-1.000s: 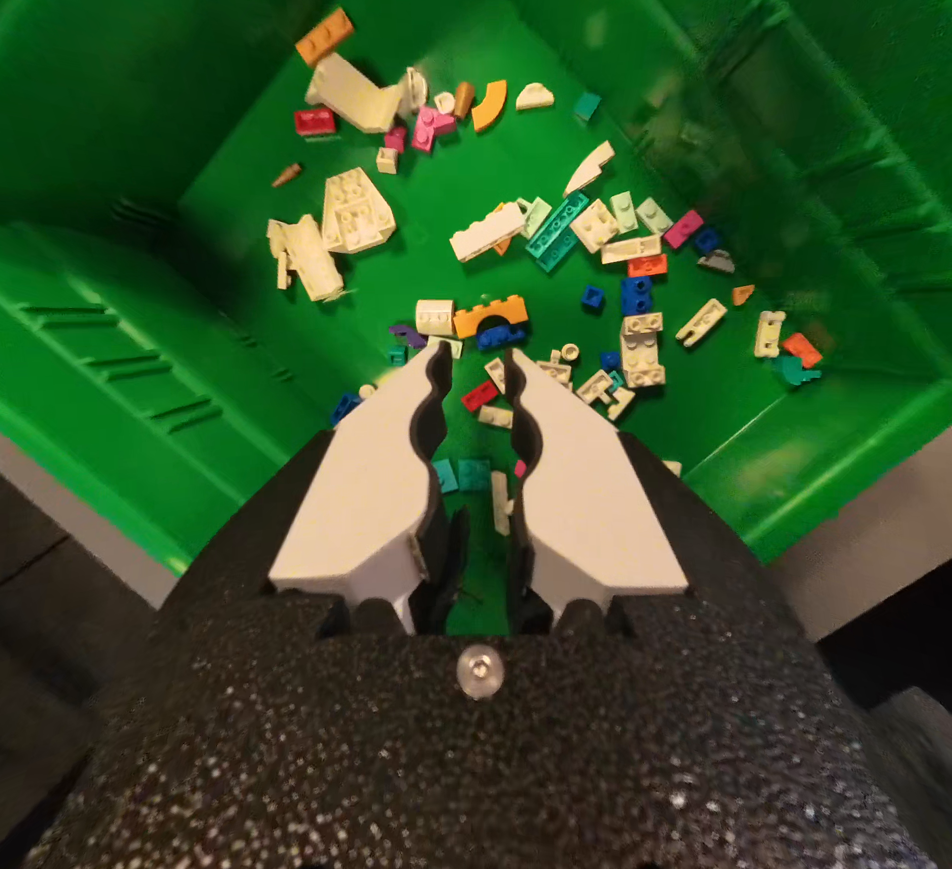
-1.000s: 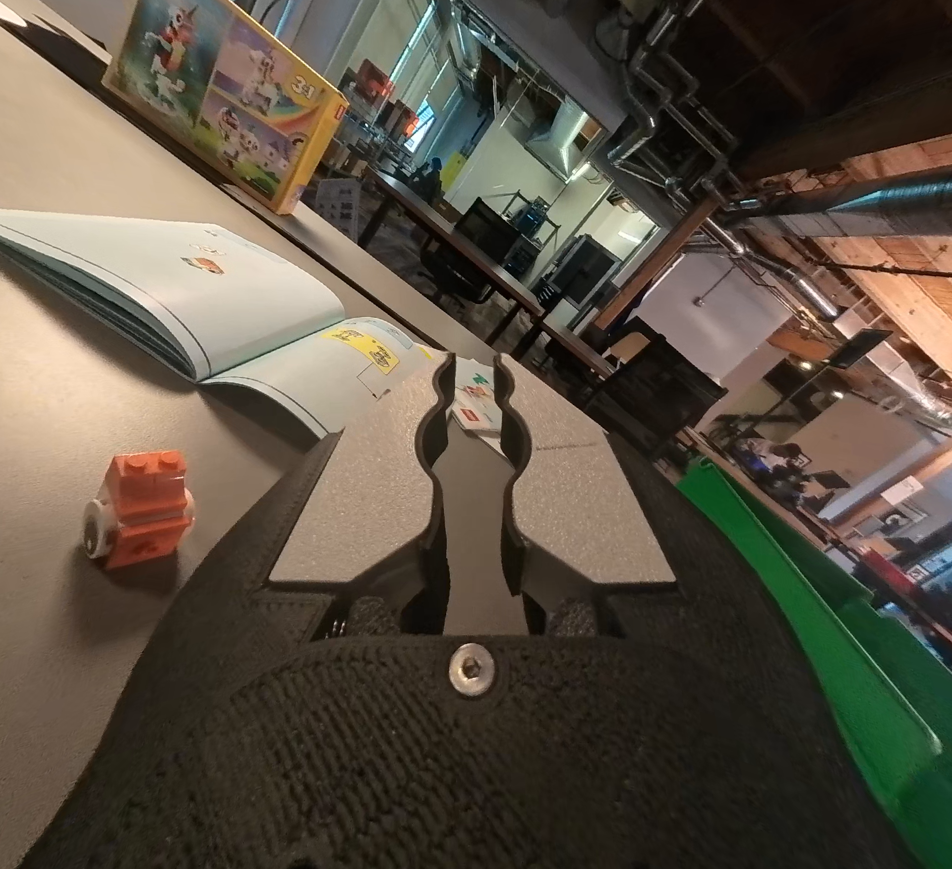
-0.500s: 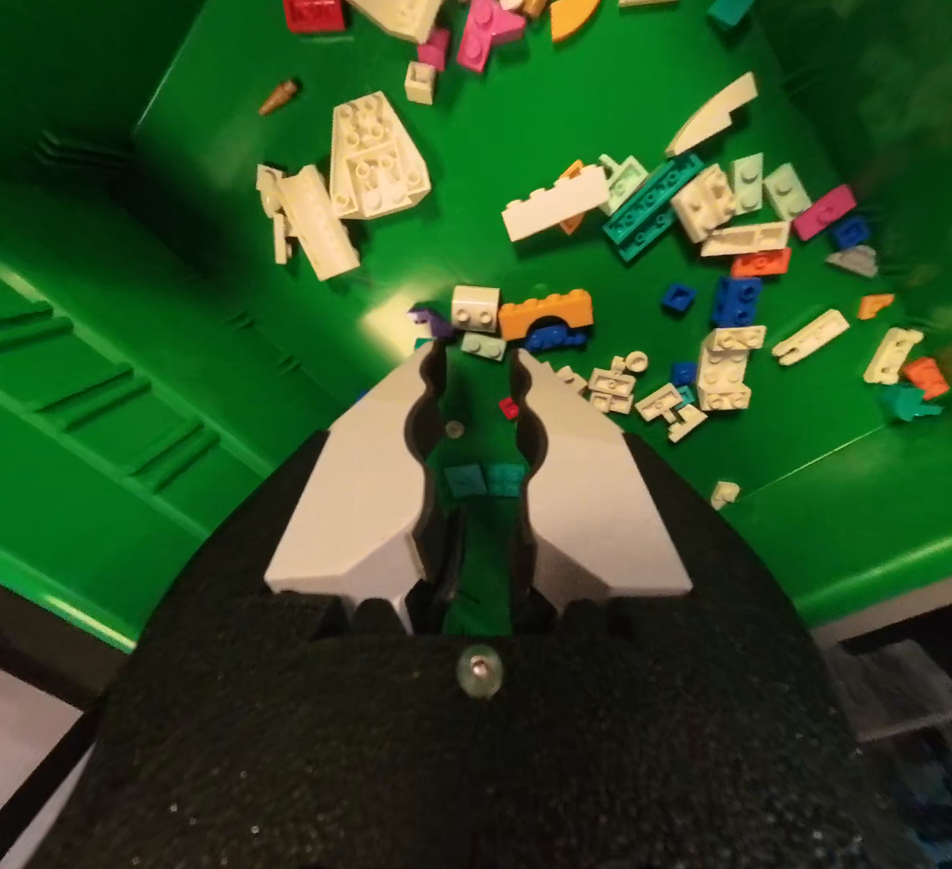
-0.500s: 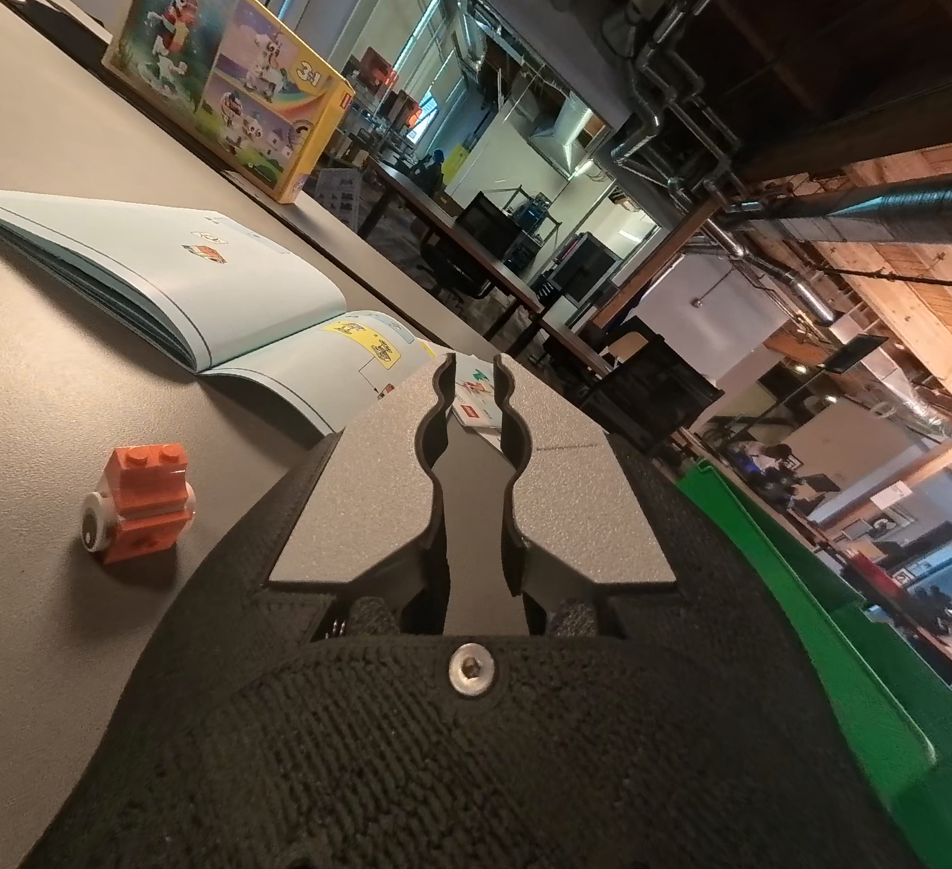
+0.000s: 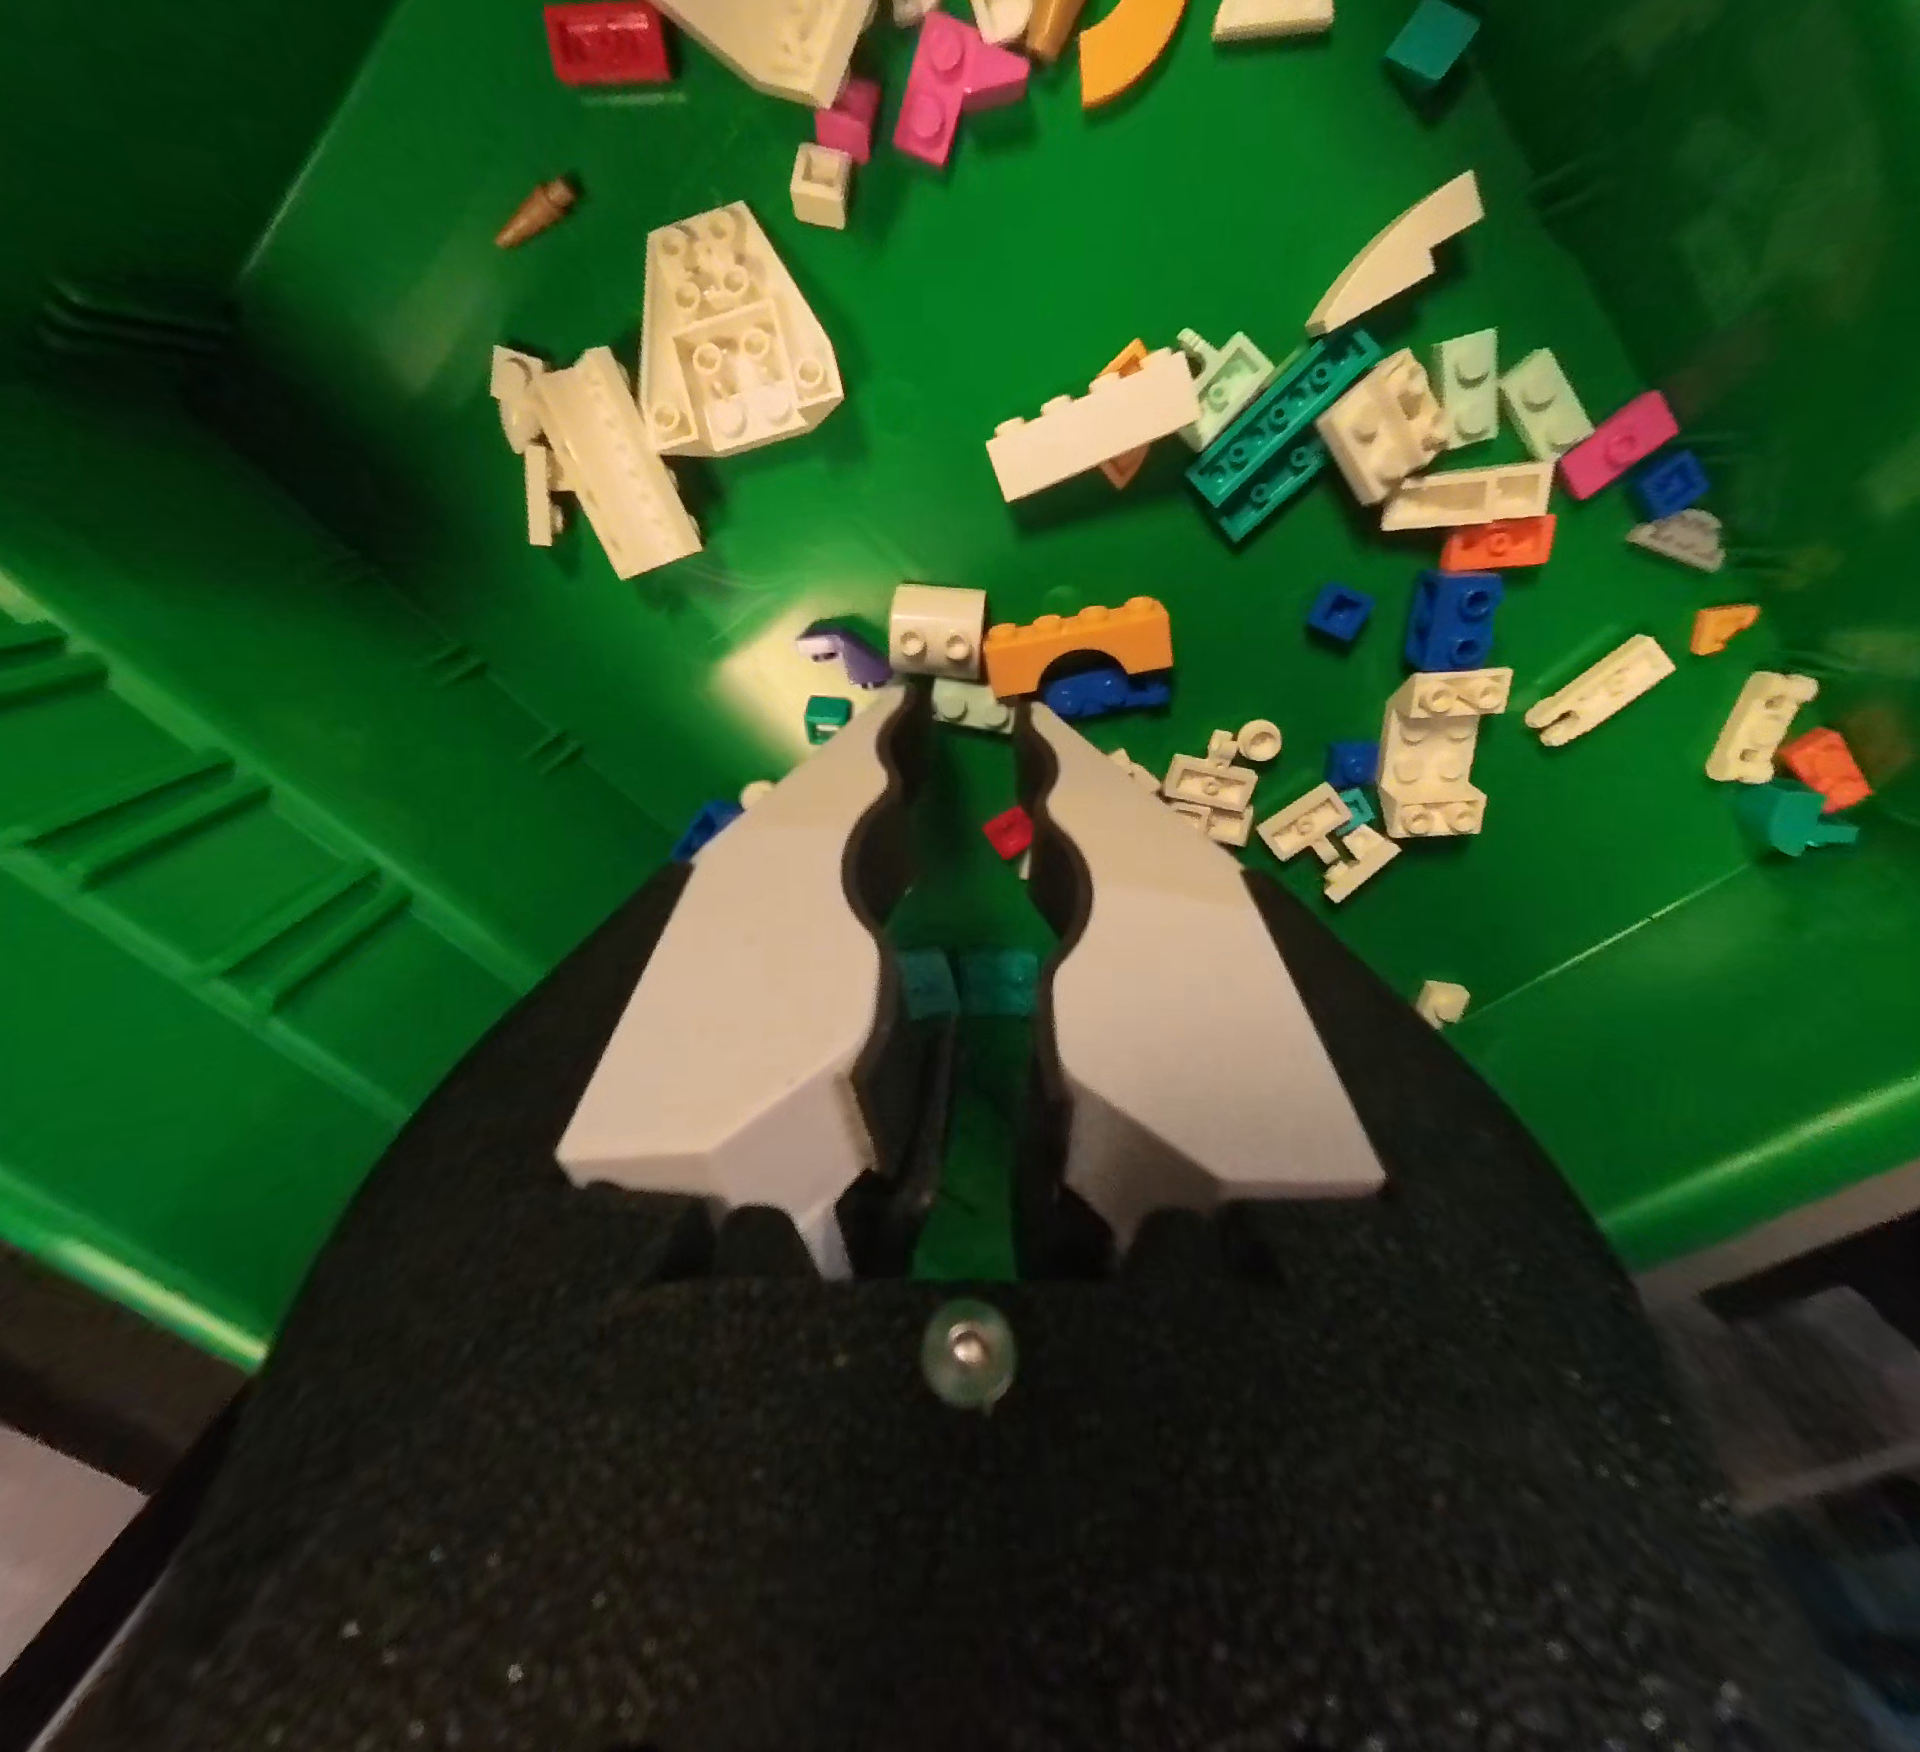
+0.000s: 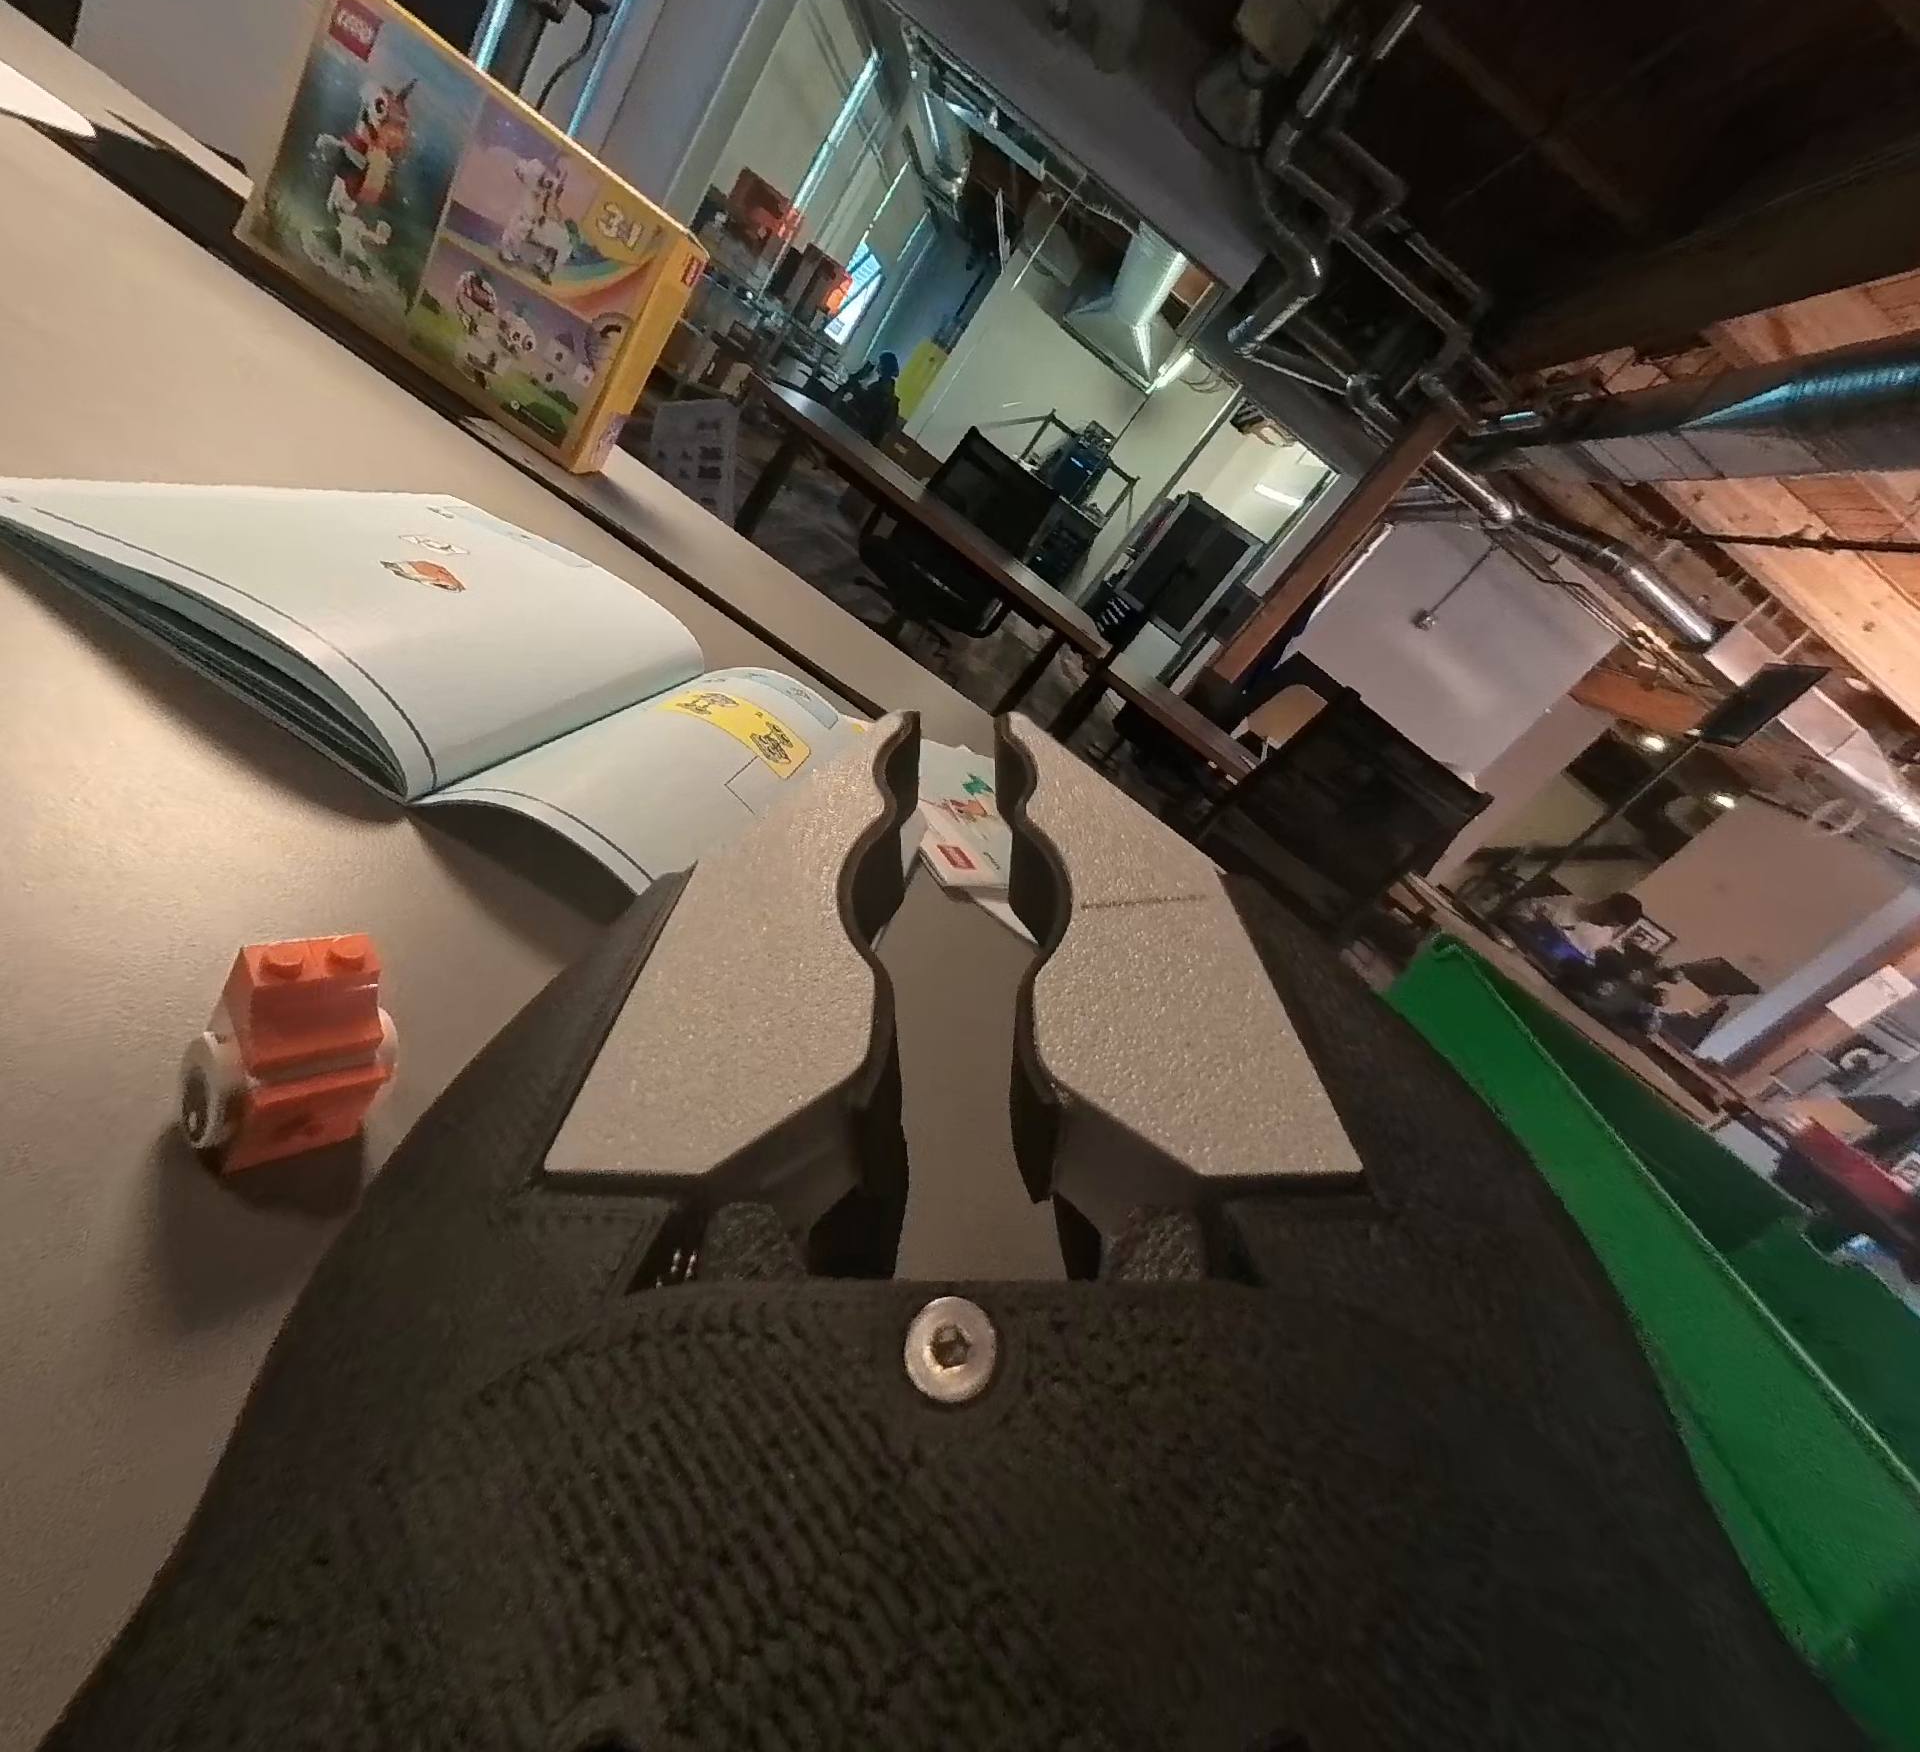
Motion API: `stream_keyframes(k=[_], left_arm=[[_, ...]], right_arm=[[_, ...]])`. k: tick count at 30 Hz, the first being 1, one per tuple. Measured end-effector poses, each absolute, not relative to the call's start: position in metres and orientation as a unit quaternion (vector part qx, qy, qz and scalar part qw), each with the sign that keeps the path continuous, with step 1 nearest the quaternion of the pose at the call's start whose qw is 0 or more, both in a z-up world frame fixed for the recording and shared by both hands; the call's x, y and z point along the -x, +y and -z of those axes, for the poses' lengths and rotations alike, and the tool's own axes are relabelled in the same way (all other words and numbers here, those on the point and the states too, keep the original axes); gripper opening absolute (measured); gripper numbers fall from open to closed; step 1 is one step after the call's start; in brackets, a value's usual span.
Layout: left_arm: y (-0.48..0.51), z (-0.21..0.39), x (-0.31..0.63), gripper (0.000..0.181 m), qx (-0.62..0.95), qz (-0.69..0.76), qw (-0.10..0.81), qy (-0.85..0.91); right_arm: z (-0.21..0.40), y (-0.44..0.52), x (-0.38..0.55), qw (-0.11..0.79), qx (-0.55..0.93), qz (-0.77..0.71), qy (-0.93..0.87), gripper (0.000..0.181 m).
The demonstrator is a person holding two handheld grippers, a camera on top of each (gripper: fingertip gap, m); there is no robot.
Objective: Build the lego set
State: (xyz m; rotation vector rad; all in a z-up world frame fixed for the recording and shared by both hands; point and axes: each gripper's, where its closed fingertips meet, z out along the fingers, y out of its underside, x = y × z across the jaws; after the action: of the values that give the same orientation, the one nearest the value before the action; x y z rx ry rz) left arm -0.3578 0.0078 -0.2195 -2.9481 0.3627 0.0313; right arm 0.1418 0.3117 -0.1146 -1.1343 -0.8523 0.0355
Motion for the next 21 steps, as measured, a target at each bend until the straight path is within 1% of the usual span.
stream_keyframes(k=[4,7,11,14,16,18,21], left_arm=[[0.017,0.193,0.362,0.014,0.981,-0.064,0.149,0.108],[0.031,0.144,0.358,0.014,0.957,-0.139,0.239,0.088],[0.059,0.069,0.288,0.013,0.898,-0.161,0.398,0.099],[0.084,0.028,0.222,0.013,0.835,-0.160,0.502,0.157],[0.103,0.008,0.180,0.013,0.798,-0.128,0.563,0.174],[0.122,0.007,0.128,0.013,0.783,-0.057,0.586,0.199],[0.147,0.044,0.049,0.013,0.797,0.041,0.539,0.270]], right_arm=[[0.108,0.307,-0.143,0.768,0.513,-0.047,-0.381,0.012],[0.104,0.299,-0.135,0.770,0.496,-0.087,-0.391,0.012],[0.105,0.303,-0.122,0.765,0.466,-0.119,-0.427,0.011],[0.106,0.315,-0.118,0.760,0.456,-0.145,-0.440,0.012],[0.103,0.321,-0.118,0.758,0.454,-0.174,-0.434,0.012],[0.100,0.324,-0.120,0.756,0.454,-0.207,-0.424,0.011],[0.097,0.320,-0.126,0.754,0.447,-0.230,-0.423,0.011]])
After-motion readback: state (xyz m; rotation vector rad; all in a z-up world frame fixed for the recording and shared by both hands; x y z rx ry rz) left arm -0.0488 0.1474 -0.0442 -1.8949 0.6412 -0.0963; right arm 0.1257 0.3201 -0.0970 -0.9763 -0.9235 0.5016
